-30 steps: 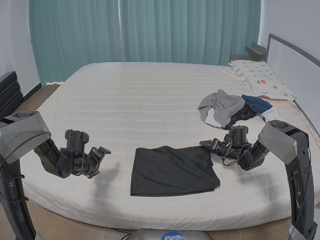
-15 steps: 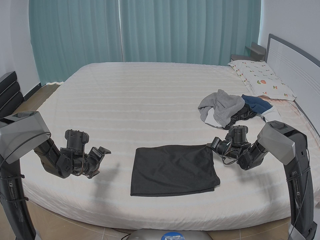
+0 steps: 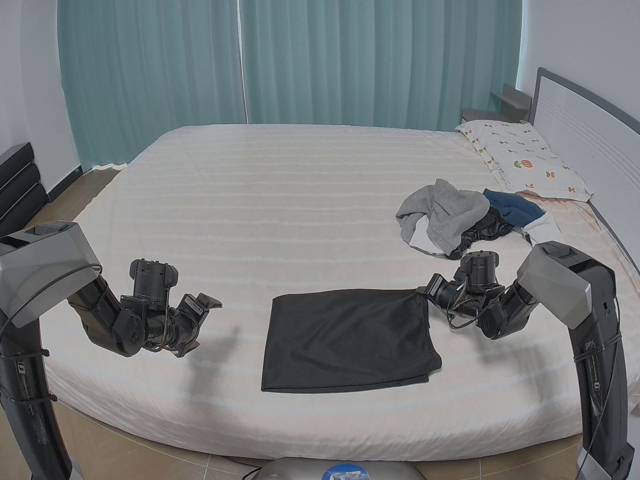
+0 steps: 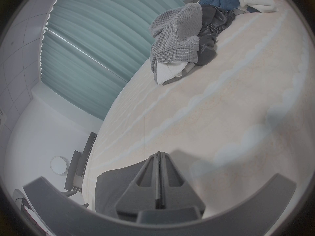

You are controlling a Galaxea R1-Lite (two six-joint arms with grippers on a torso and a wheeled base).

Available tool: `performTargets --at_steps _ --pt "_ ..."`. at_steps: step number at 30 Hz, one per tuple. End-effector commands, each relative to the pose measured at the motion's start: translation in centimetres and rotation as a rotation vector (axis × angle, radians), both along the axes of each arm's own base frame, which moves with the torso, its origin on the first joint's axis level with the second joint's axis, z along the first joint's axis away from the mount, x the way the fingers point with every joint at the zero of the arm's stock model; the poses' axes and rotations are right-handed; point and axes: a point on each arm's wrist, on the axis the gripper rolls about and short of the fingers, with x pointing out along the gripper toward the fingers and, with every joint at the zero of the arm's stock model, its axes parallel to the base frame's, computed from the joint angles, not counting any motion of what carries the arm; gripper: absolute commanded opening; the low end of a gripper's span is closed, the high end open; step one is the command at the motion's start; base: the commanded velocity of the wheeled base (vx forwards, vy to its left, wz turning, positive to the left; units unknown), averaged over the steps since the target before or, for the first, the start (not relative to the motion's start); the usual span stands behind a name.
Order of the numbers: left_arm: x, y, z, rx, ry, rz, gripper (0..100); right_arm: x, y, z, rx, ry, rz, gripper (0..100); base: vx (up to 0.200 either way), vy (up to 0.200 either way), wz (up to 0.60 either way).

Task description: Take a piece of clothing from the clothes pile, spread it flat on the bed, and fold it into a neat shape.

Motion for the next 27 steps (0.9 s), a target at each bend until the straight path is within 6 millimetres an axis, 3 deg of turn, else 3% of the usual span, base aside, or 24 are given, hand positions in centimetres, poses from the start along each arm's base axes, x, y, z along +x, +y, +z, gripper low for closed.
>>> performTargets --at_steps 1,21,22,27 --pt "0.01 0.00 -0.01 -0.001 0.000 0.000 100 -0.06 0.05 -0.02 -0.001 0.004 0.000 0 0.000 0.000 0.00" --pt "0.01 0.00 -0.01 -0.001 0.000 0.000 100 -0.21 -0.06 -0.48 -0.009 0.018 -0.002 0 0.000 0.000 0.00" --pt "0.01 0.00 -0.01 0.001 0.000 -0.001 100 -0.22 -0.06 -0.55 -0.010 0.020 -0.002 100 0.000 0.000 0.00" --pt "0.01 0.00 -0.01 0.001 0.000 -0.001 100 -0.43 -0.17 0.29 -0.005 0.004 -0.004 100 0.000 0.000 0.00"
